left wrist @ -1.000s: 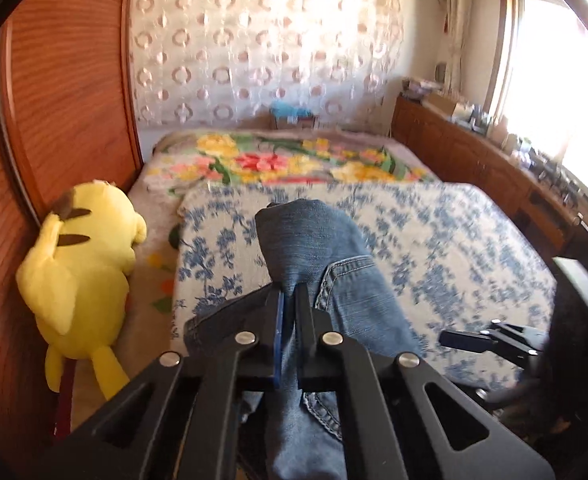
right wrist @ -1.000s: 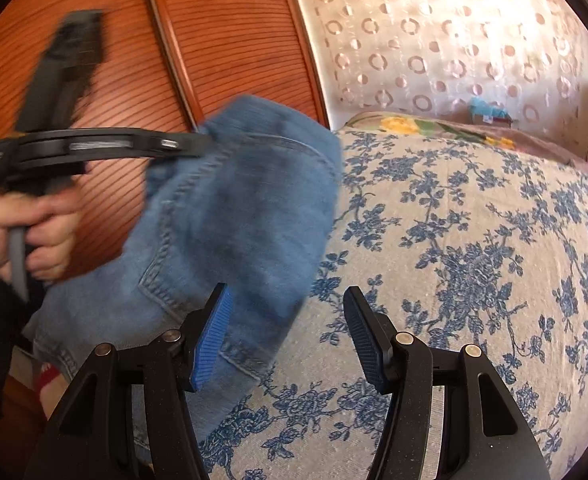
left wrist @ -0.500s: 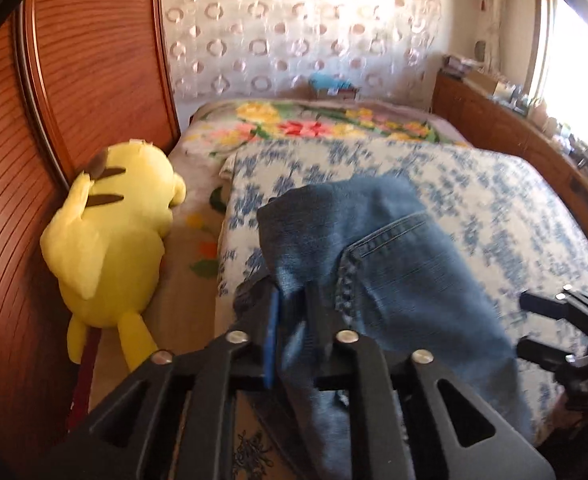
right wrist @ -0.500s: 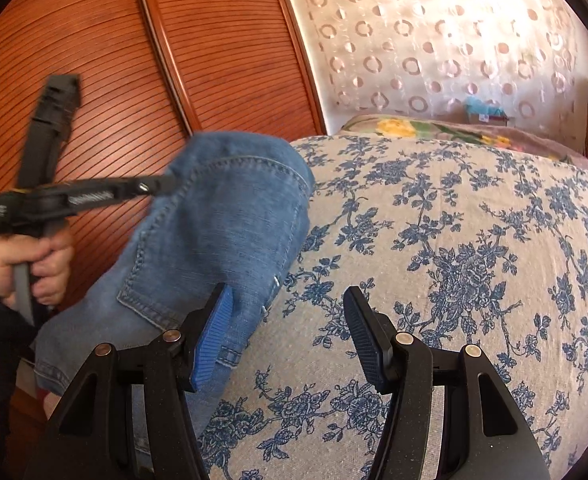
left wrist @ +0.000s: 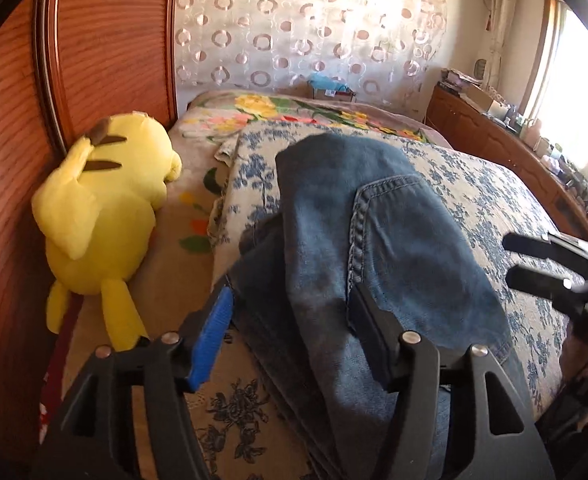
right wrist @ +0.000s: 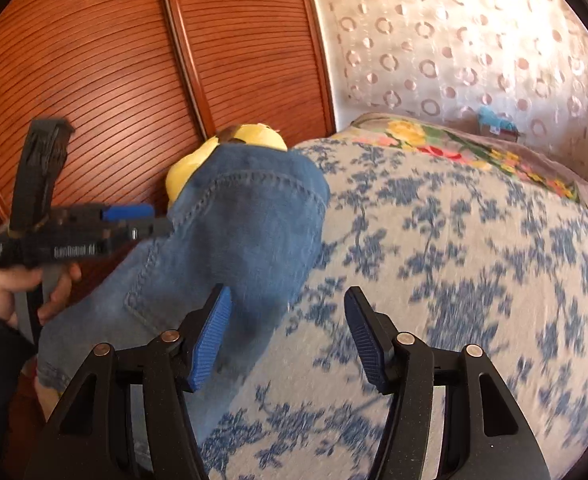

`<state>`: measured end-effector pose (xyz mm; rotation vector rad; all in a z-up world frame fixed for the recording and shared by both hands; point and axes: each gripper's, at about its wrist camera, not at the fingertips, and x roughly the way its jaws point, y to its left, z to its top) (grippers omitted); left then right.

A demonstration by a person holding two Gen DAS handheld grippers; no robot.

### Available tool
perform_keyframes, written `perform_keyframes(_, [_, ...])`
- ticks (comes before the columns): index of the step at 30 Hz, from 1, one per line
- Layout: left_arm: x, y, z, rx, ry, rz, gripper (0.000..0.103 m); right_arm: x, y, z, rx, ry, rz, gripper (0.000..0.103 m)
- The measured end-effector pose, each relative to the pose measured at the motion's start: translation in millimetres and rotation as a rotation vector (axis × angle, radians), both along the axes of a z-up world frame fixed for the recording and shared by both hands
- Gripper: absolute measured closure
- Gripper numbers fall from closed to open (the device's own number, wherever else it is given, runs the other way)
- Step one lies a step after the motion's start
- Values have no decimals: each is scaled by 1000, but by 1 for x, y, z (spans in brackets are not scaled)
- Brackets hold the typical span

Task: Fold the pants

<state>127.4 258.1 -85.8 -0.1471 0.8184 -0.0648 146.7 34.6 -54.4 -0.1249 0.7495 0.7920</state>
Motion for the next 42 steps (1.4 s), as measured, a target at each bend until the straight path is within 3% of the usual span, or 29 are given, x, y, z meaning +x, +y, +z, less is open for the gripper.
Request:
perform_keyframes(13, [19,7,-19,-119,42,-41,39,67,46,-16,-64,120,130,34])
perform_keyframes(23, [26,5,-19,-121,32,-44,39,91,60,-39,-11,240,207,30])
perform_keyframes(26, [26,1,-19,-121,25,-49,44,93,62,-43,4,254,218,29])
perform_keyframes(27, [25,0,-19,-127,23,-55,51,92,62,-42,3,250,222,30])
perform_keyframes(29, [24,-1,-19,-138,17,-64,57,92,63,-43,13,265,239,37])
perform_keyframes(31, [22,-5,-16,-161,10,-96,82,92,64,-42,30,286,262,48])
perform_keyframes(35, [19,-12,-10,-162,14,-86,95,85,67,-29,16,247,289,76])
perform_keyframes(36, [18,-10,-7,-185,8,-79,97,82,67,-22,25,236,296,83])
perform_keyframes(38, [16,-10,2,-185,-15,-83,99,74,70,-4,43,194,316,87])
perform_keyframes(42, [17,1,31,-181,-76,-69,99,65,83,29,69,108,348,90])
